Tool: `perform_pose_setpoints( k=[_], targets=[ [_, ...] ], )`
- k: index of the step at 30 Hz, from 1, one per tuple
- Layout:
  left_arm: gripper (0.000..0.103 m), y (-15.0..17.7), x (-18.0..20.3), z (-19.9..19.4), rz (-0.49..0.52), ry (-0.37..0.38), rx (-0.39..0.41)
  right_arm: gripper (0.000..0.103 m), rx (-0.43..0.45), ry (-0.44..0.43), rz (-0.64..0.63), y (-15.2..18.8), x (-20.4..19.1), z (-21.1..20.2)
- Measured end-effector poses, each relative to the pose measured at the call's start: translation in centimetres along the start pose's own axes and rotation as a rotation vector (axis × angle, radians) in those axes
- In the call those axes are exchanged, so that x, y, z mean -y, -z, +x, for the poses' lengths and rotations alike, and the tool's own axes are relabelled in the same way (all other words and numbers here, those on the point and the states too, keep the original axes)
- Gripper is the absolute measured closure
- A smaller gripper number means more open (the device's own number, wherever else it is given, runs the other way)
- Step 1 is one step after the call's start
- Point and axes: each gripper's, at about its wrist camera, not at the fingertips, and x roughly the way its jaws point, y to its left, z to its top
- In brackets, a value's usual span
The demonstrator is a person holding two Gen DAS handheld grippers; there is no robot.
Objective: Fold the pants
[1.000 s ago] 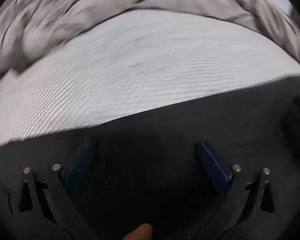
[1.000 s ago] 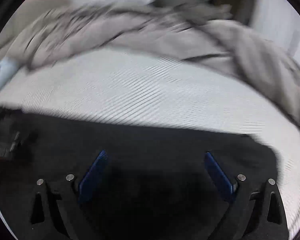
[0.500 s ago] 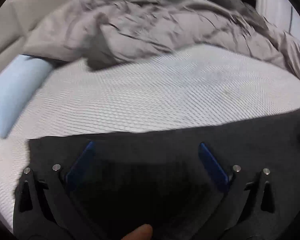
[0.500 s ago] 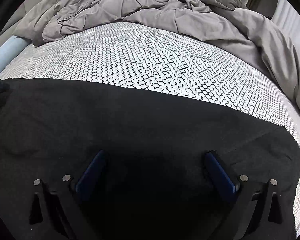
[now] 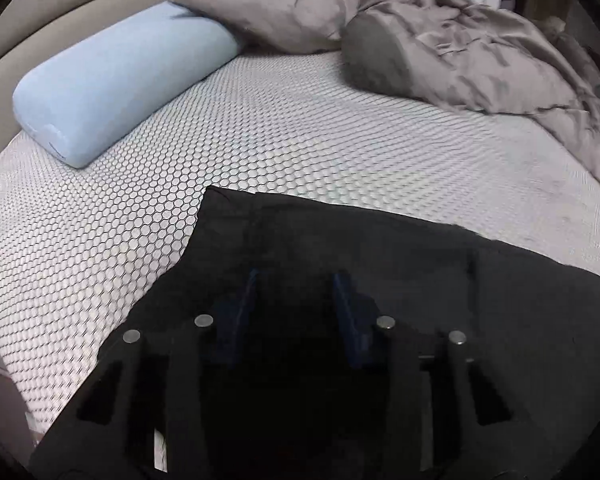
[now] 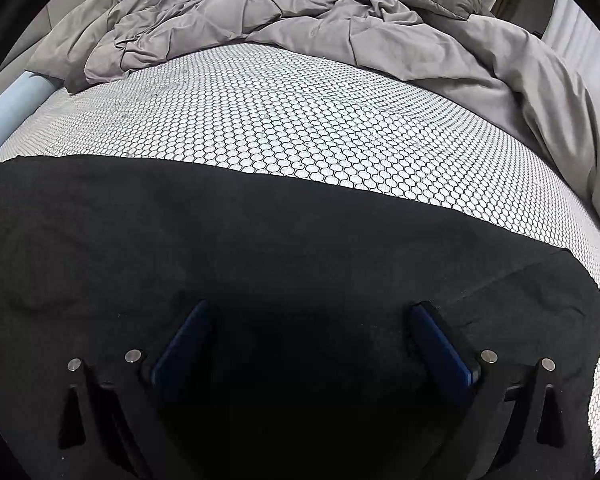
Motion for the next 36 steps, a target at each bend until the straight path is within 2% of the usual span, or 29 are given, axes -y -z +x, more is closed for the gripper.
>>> perform_pose_setpoints(
  k=[2, 3, 4, 6, 7, 8, 10, 14, 15, 16, 17, 19, 22, 24, 27, 28, 29, 32, 34, 36],
  targets=[
    [0.066, 0.9, 0.3, -1.9, 0.052, 0.121, 0.038, 0.001, 0.0, -0.008, 0.009, 0.0, 0.2, 0.0],
    [0.063, 1.6, 0.9, -1.9, 0.115, 0.148, 0.021, 0.001, 0.0, -0.007, 0.008, 0.0, 0.2, 0.0],
    [0.062, 2.1, 1.2, -1.2, 0.145, 0.099, -0.007, 0.001, 0.001, -0.003, 0.005, 0.0, 0.1, 0.0],
    [0.061, 2.7, 0.6, 1.0, 0.168, -0.068, -0.053, 0.001, 0.003, 0.0, 0.002, 0.0, 0.1, 0.0],
    [0.061, 2.7, -0.4, 1.6, 0.155, -0.072, -0.051, 0.001, 0.004, -0.001, 0.003, 0.0, 0.1, 0.0],
    [0.062, 2.5, -1.3, 1.4, 0.128, -0.039, -0.04, 0.001, 0.004, -0.006, 0.005, 0.0, 0.1, 0.0],
    [0.071, 2.1, -2.9, 0.9, 0.066, -0.006, -0.023, 0.001, 0.004, -0.012, 0.007, 0.0, 0.2, 0.1],
    [0.07, 2.4, -4.1, -1.1, 0.05, 0.066, 0.008, 0.001, 0.002, -0.012, 0.007, 0.0, 0.3, 0.2],
    [0.063, 2.7, -4.4, -1.5, 0.057, 0.108, 0.008, 0.001, 0.002, -0.013, 0.007, 0.0, 0.3, 0.2],
    [0.048, 3.2, -4.5, -1.5, 0.078, 0.148, -0.011, 0.001, 0.003, -0.013, 0.007, 0.0, 0.3, 0.2],
    [0.044, 3.7, -4.4, -1.0, 0.114, 0.16, -0.034, 0.001, 0.003, -0.012, 0.007, 0.0, 0.3, 0.2],
    [0.044, 4.8, -4.4, -0.1, 0.173, 0.119, -0.066, 0.001, 0.004, -0.011, 0.006, 0.1, 0.2, 0.2],
    [0.045, 3.8, -4.2, -0.7, 0.148, 0.093, -0.032, 0.001, 0.005, -0.012, 0.011, 0.0, 0.1, 0.2],
    [0.045, 3.3, -3.4, -2.6, 0.13, 0.165, 0.038, 0.001, 0.01, 0.001, 0.012, 0.1, -0.2, -0.2],
    [0.042, 4.1, -0.3, -5.7, 0.135, 0.319, 0.098, 0.001, 0.031, -0.011, 0.013, 0.3, -1.0, -1.7],
    [0.036, 4.3, 1.0, -6.0, 0.156, 0.344, 0.092, 0.001, 0.042, -0.037, 0.012, 0.5, -1.6, -2.3],
    [0.035, 4.6, 3.5, -6.0, 0.209, 0.362, 0.076, 0.001, 0.049, -0.056, 0.011, 0.6, -2.2, -2.8],
    [0.035, 5.8, 10.2, -4.3, 0.346, 0.354, 0.006, 0.001, 0.061, -0.132, -0.03, 0.4, -5.8, -3.7],
    [0.035, 6.8, 13.9, -3.0, 0.382, 0.373, -0.053, 0.001, 0.071, -0.175, -0.082, 0.0, -8.6, -3.8],
    [0.035, 8.2, 16.4, -2.4, 0.428, 0.338, -0.081, 0.001, 0.096, -0.189, -0.124, -0.2, -11.0, -3.9]
  ],
)
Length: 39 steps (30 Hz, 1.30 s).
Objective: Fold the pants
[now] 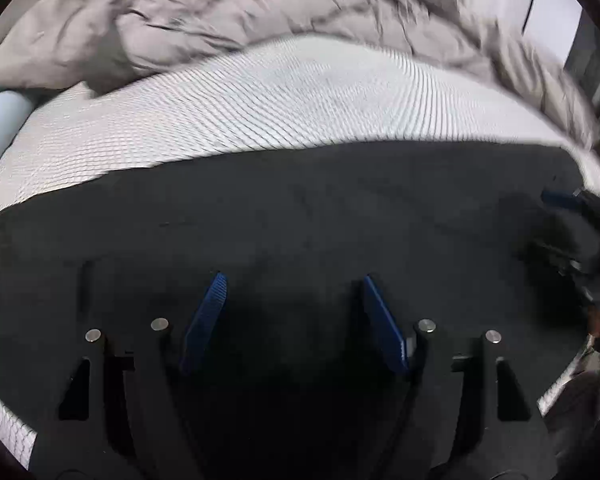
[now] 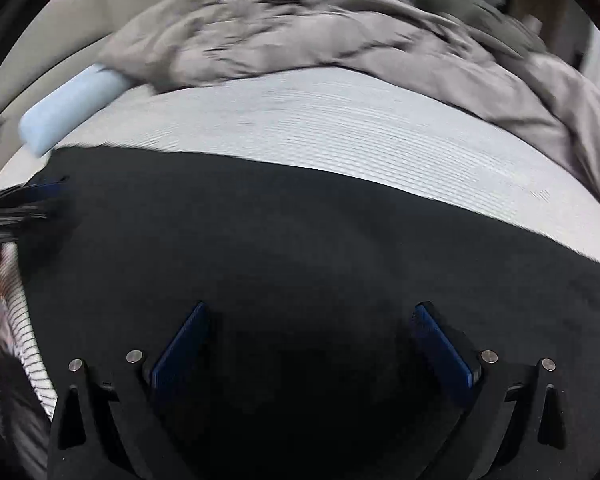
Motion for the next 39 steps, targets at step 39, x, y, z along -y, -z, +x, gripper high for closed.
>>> perform_pose_setpoints(
  k=[39],
  targets=[
    [0.023, 2.0, 4.6, -3.9, 0.221, 0.168, 0.028, 0.001, -0.016, 0.615, 0.401, 14.6, 18.6, -11.9]
  ],
)
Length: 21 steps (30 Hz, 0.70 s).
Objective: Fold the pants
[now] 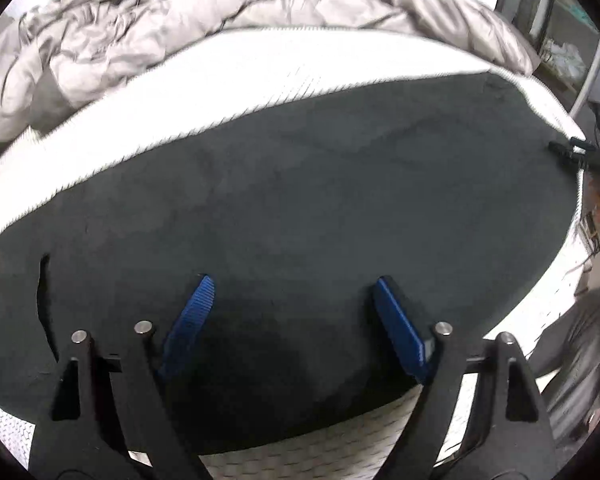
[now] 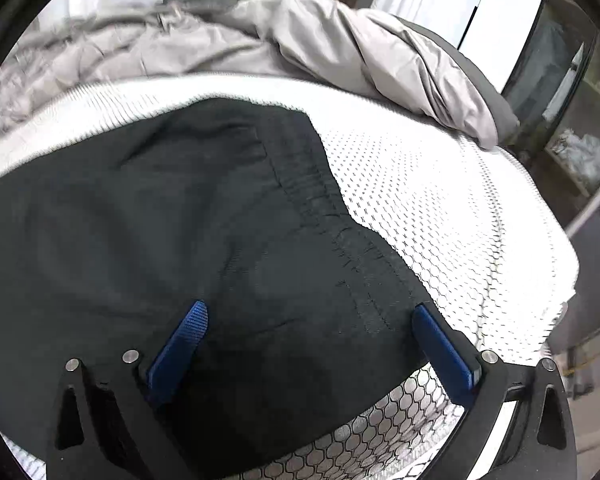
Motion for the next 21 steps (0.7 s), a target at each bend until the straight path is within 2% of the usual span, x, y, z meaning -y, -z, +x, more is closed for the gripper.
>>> perform_pose_setpoints(
  k=[1, 3, 4, 5, 7, 8, 9, 10, 11, 13, 14, 17, 19, 20, 21],
  targets=[
    [0.023, -0.2, 1.0, -1.0, 0.005, 0.031, 0.027, 0.001, 0.027, -0.014, -0.023, -0.2, -0.8, -1.0],
    [0.023, -1.0, 4.5, -1.5, 0.035, 0.102, 0.075, 0.001, 0.079, -0.12, -0.076, -0.8, -3.0, -3.1],
    [0.023, -1.4, 6.2, -1.2, 0.053, 0.121, 0.072, 0.001, 0.098, -0.205, -0.103, -0.8, -4.6, -4.3],
    [0.023, -1.7, 8.4, -0.4, 0.092, 0.149, 0.05, 0.001, 0.101, -0.298, -0.129, -0.7, -6.7, -5.0],
    [0.023, -1.6, 11.9, 1.0, 0.186, 0.2, 0.004, 0.001, 0.074, -0.415, -0.197, -0.1, -10.5, -5.5],
    [0.023, -1.2, 13.9, 2.0, 0.269, 0.2, -0.029, 0.001, 0.05, -0.465, -0.266, 0.5, -12.9, -5.5],
    [0.022, -0.9, 14.6, 2.4, 0.303, 0.173, -0.037, 0.002, 0.031, -0.474, -0.338, 1.2, -14.8, -5.5],
    [0.021, -0.6, 15.1, 2.8, 0.34, 0.149, -0.036, 0.002, 0.03, -0.449, -0.396, 1.8, -15.8, -5.4],
    [0.02, -0.5, 14.9, 2.8, 0.339, 0.158, -0.031, 0.002, 0.042, -0.416, -0.442, 2.6, -16.2, -5.6],
    [0.018, -0.8, 13.2, 2.8, 0.274, 0.208, -0.043, 0.002, 0.028, -0.428, -0.425, 2.9, -13.9, -5.6],
    [0.018, -0.7, 12.5, 2.8, 0.253, 0.213, -0.047, 0.002, 0.019, -0.403, -0.395, 2.8, -11.7, -5.1],
    [0.017, -0.5, 10.8, 2.6, 0.211, 0.201, -0.047, 0.002, 0.01, -0.091, -0.266, 2.9, -3.8, -3.2],
    [0.014, -0.3, 10.7, 2.4, 0.207, 0.188, -0.045, 0.002, -0.038, 0.075, -0.063, 2.9, 2.7, -0.7],
    [0.014, -0.3, 10.9, 2.3, 0.21, 0.178, -0.045, 0.001, -0.053, 0.081, 0.032, 2.8, 4.7, -0.1],
    [0.013, -0.4, 10.4, 2.5, 0.212, 0.172, -0.047, 0.001, -0.073, 0.033, 0.134, 3.0, 6.9, 0.4]
  ],
)
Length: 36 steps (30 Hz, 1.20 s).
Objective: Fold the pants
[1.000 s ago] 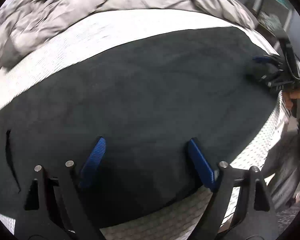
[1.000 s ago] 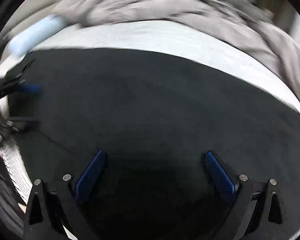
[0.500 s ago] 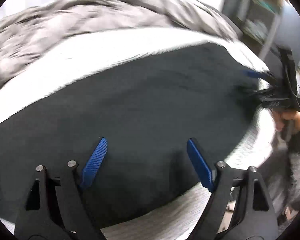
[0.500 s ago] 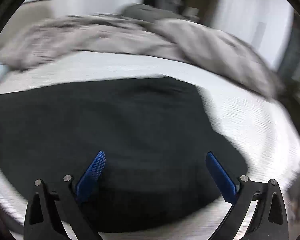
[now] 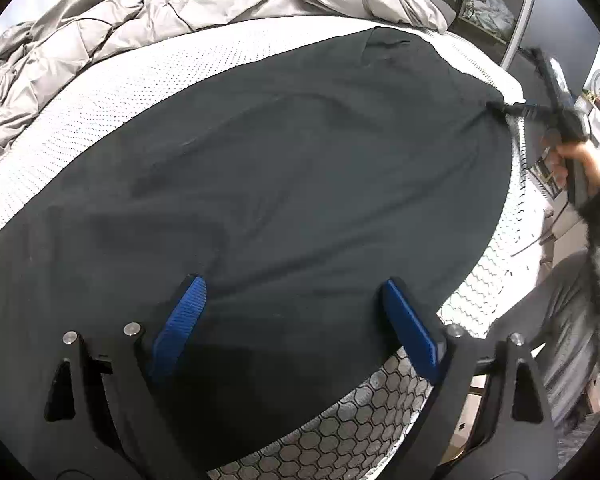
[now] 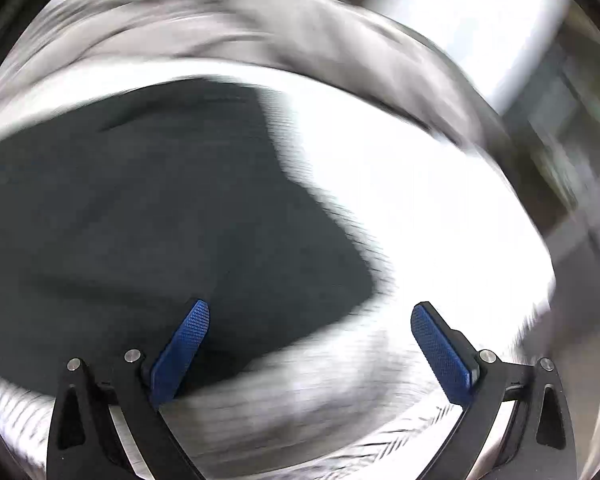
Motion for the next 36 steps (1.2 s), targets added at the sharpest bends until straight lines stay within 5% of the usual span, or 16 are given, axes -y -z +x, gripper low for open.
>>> perform_pose_setpoints(
  k=[2, 8, 13, 15, 17, 20, 24, 26, 30, 33, 36],
  targets=[
    [0.013, -0.2, -0.7, -0.1, -0.025, -0.011, 0.005, 0.002, -0.023, -0.125, 0.131, -0.1, 2.1, -0.2],
    [0.014, -1.9, -0.1, -1.9, -0.097, -0.01, 0.136, 0.002, 0.12, -0.423, 0.282, 0.8, 3.5, -5.4],
    [0.013, -2.3, 0.4, 0.8, -0.064, -0.083, 0.031, 0.004, 0.142, -0.342, 0.039, -2.3, -1.8, -3.6],
    [0.009, -2.1, -0.1, 1.3, -0.084, -0.06, 0.033, 0.004, 0.1, -0.114, -0.119, -2.8, -4.4, -1.0],
    [0.009, -1.9, -0.8, 1.1, -0.1, -0.063, 0.034, 0.004, 0.056, -0.003, -0.146, -2.8, -4.3, 1.0],
    [0.009, -1.5, -1.4, 0.6, -0.111, -0.076, 0.039, 0.004, 0.021, -0.12, 0.089, -2.8, 0.4, 0.4],
    [0.009, -1.3, -1.6, -0.1, -0.132, -0.068, 0.058, 0.004, -0.029, -0.568, 0.411, -1.3, 5.1, 0.5],
    [0.009, -1.5, -1.5, -0.1, -0.135, -0.06, 0.058, 0.004, -0.086, -0.733, 0.467, -0.2, 5.1, 1.9],
    [0.009, -2.0, -0.8, 0.5, -0.131, -0.062, 0.052, 0.004, -0.078, -0.734, 0.495, -2.2, 3.9, 4.3],
    [0.009, -2.2, -0.6, 0.6, -0.133, -0.059, 0.056, 0.008, 0.018, -0.613, 0.425, -5.0, 1.7, 4.6],
    [0.009, -2.2, -0.7, 0.7, -0.149, -0.067, 0.058, 0.046, 0.066, -0.469, 0.349, -6.7, -0.6, 4.4]
  ],
)
